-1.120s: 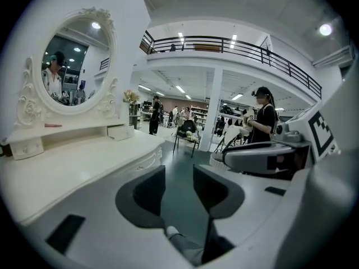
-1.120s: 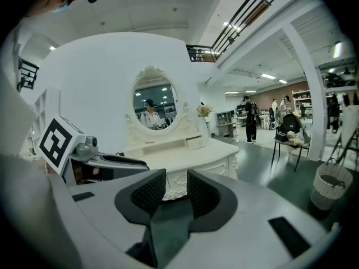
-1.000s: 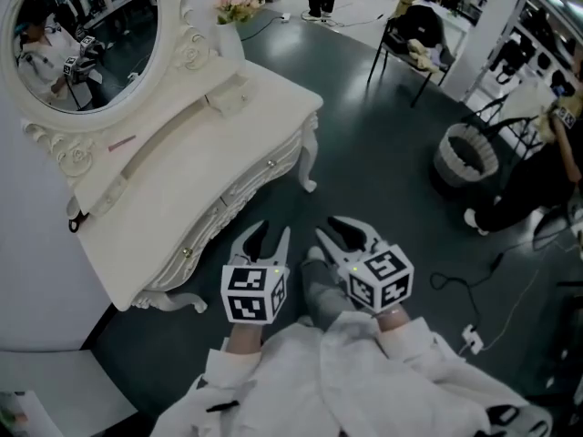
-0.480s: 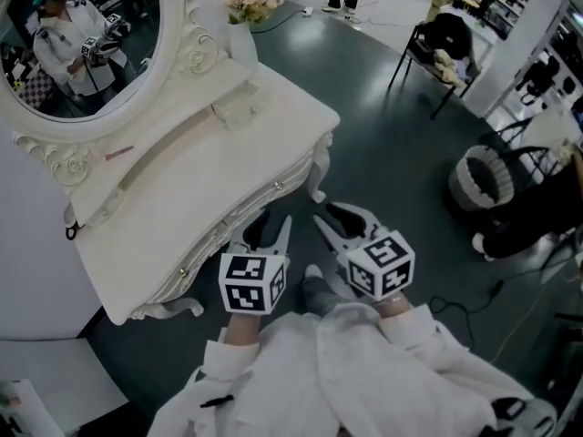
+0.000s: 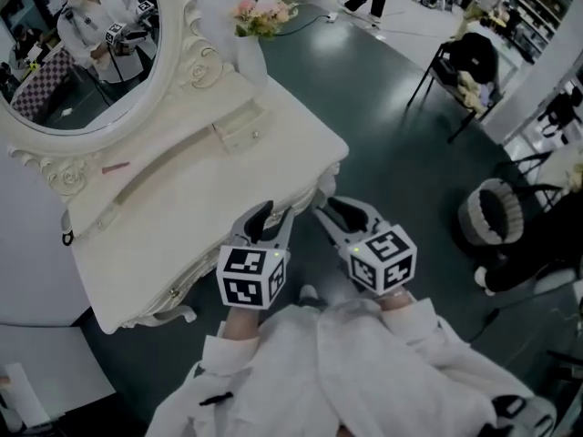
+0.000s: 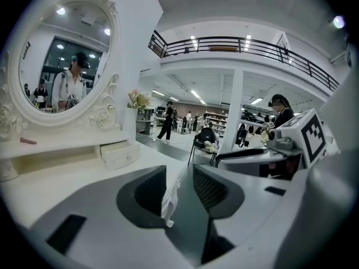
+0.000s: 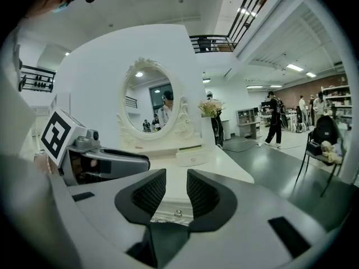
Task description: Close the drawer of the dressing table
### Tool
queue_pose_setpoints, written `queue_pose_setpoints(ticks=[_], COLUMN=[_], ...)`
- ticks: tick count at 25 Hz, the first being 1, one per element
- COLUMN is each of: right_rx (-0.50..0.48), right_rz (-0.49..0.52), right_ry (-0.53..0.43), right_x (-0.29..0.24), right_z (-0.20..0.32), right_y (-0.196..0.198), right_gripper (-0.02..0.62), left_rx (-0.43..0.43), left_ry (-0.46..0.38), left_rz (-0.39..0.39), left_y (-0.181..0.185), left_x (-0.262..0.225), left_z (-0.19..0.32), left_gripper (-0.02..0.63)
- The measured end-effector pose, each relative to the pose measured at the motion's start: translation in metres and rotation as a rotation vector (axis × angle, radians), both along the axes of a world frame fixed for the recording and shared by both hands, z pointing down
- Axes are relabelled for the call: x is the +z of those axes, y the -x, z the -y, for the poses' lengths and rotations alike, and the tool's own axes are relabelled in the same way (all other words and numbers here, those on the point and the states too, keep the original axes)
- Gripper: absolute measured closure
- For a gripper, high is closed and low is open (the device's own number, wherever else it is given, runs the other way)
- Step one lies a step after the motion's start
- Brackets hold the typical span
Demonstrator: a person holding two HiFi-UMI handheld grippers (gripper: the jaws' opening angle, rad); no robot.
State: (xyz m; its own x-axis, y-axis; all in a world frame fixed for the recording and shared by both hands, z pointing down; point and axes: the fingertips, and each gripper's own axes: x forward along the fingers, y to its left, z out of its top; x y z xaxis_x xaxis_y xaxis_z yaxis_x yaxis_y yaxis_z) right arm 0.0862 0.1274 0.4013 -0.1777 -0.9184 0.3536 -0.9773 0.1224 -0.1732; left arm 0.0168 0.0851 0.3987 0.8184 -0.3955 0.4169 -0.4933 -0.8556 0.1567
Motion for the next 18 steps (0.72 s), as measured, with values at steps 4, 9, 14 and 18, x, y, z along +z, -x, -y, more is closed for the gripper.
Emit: queue_pose_setpoints(ticks=[4,9,14,18], right_rx=[-0.025,-0.046,-0.033,-0.015], right_rz=[0.018,0.046,0.058,0.061], right_ry=[0.010,0.017,0.041,0.054], right_x=[0.006,0.012,0.021,0.026], right_z=[0.009,0.008,0.009,0.011], right_y=[-0.011,-0.008,-0.015,-0.026], right_gripper=[0.483,0.483,0.483,0.483], left_rx=[-0.034,-0.048,-0.065,-0.047], left_ry=[0.009,0.025,0.048,0.045], left_rz=[0.019,0.037,0.007,0.011], left_y=[-0.007,-0.007,-0.008,-0.018], left_x=[0.005,0.014,0.015,0.017], left_z=[0.004,0.003,0.009,0.013], left_gripper=[0.469,0.469,0.469,0.469])
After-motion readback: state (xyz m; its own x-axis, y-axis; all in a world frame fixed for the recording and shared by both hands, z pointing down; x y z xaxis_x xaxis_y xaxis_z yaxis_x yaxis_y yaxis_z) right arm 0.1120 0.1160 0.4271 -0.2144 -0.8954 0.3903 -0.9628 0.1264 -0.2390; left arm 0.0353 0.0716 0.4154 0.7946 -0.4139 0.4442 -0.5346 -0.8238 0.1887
